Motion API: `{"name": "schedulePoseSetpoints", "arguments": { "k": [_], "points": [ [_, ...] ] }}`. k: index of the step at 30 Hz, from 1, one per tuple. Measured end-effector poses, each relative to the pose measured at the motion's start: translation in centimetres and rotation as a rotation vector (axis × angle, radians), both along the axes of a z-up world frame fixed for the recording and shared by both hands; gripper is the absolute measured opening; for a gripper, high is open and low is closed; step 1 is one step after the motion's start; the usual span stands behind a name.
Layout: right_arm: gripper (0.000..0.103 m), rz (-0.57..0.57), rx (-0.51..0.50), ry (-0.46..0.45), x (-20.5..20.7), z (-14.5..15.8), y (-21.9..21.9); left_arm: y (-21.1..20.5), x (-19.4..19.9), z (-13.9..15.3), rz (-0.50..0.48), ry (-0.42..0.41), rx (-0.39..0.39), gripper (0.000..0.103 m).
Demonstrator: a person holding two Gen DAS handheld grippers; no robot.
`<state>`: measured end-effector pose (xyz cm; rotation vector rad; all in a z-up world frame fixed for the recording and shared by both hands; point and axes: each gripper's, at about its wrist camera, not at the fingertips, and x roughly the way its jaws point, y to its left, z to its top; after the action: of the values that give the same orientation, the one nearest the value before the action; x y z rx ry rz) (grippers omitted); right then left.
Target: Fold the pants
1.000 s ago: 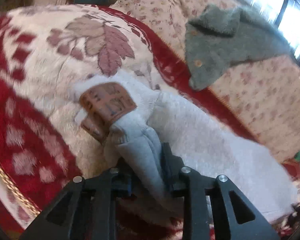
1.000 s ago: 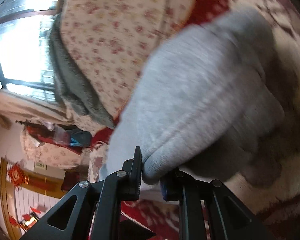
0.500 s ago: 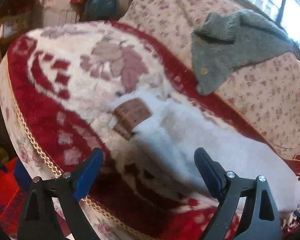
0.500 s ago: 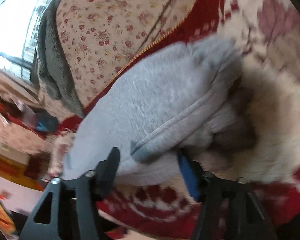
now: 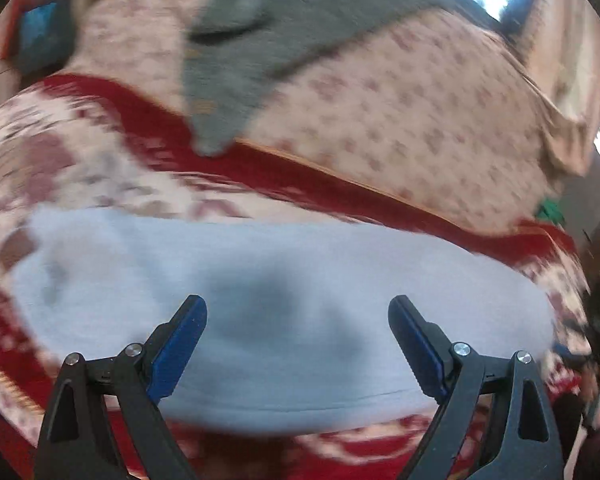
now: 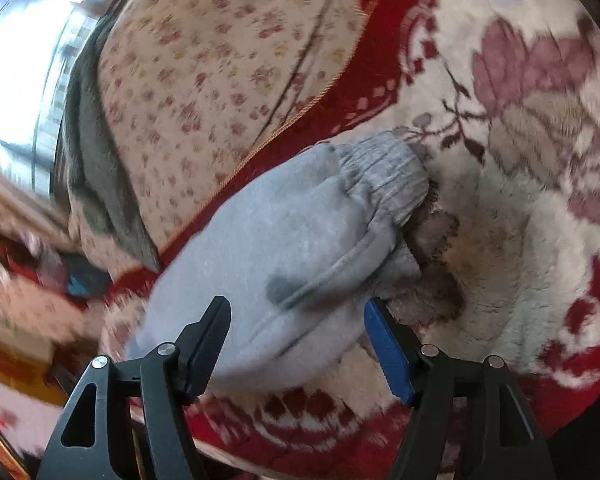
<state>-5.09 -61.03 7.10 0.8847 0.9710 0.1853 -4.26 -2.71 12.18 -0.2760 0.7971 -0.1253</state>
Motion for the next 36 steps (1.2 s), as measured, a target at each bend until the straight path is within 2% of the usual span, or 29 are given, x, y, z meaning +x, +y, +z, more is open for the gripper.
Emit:
{"name": "schedulePoseSetpoints", "arguments": {
  "k": [2,4,5,6,7,9,10,12,16,17,18,19,20,21,25,26,27,29,31,33,36],
  "points": [
    [0.075,-0.046,0.082,-0.024,0.9,-0.8,-1.1,-3.3,0.4,0.7,-0.079,-0.008,0.011,0.091],
    [0.074,-0.064,0.122,-0.006,1.8,-1.8,-1.8,-7.4,1.1,1.4,-0.177,-0.023,0.002,0.091],
    [0.062,-0.083,0.141,0.007,2.4,-2.7,-2.2,-9.2,1.5,1.6,-0.211,-0.024,-0.005,0.091],
    [0.03,-0.082,0.149,0.014,2.8,-3.2,-2.4,-10.6,1.8,1.4,-0.237,-0.021,-0.009,0.091],
    [0.023,-0.076,0.158,0.013,3.0,-3.3,-2.5,-12.4,2.1,1.2,-0.267,-0.016,-0.011,0.091],
    [0.018,-0.029,0.129,-0.067,2.4,-1.5,-2.1,-15.4,2.4,0.7,-0.322,-0.005,-0.02,0.091],
    [0.018,0.009,0.092,-0.106,1.9,-0.2,-1.8,-16.9,2.4,0.3,-0.357,0.005,-0.022,0.091],
    [0.018,0.043,0.097,-0.131,0.5,0.8,-1.8,-19.6,2.7,-0.5,-0.417,0.026,-0.005,0.091],
    [0.026,0.037,0.091,0.007,-0.5,-2.8,-2.5,-22.7,3.3,-2.2,-0.456,0.07,0.031,0.091],
    [0.037,0.023,0.15,0.014,-1.1,-3.5,-2.9,-23.2,3.5,-2.4,-0.458,0.081,0.028,0.091],
    [0.057,0.014,0.222,-0.002,-1.9,-3.9,-3.3,-23.5,3.4,-2.7,-0.465,0.087,0.02,0.091],
    [0.066,0.008,0.237,-0.021,-2.7,-3.9,-3.6,-23.7,3.4,-2.8,-0.469,0.091,0.019,0.091],
    [0.071,0.002,0.213,-0.028,-3.2,-3.8,-3.6,-23.8,3.4,-3.0,-0.469,0.096,0.028,0.091],
    [0.071,0.01,0.173,-0.018,-3.8,-3.7,-3.5,-23.9,3.5,-3.3,-0.466,0.102,0.04,0.091],
    [0.069,0.089,0.122,-0.003,-4.3,-4.2,-2.3,-23.1,4.2,-4.7,-0.418,0.15,0.048,0.091],
    [0.066,0.121,0.06,0.01,-4.0,-4.2,-1.4,-22.8,4.3,-5.0,-0.408,0.158,0.045,0.091],
    [0.056,0.14,0.034,0.005,-3.8,-4.3,-1.0,-22.2,4.4,-5.3,-0.391,0.17,0.037,0.091],
    [0.048,0.159,0.051,-0.009,-3.4,-4.8,-0.4,-21.3,4.5,-5.9,-0.365,0.187,0.023,0.091],
    [0.048,0.171,0.062,-0.022,-2.4,-5.0,0.2,-20.8,4.5,-6.1,-0.358,0.189,0.018,0.091],
    [0.046,0.178,0.007,-0.028,-1.3,-5.2,1.0,-20.7,4.4,-6.3,-0.362,0.187,0.021,0.091],
    [0.046,0.176,-0.012,-0.048,0.1,-5.5,1.4,-21.0,4.2,-6.5,-0.371,0.177,0.045,0.091]
  ]
}}
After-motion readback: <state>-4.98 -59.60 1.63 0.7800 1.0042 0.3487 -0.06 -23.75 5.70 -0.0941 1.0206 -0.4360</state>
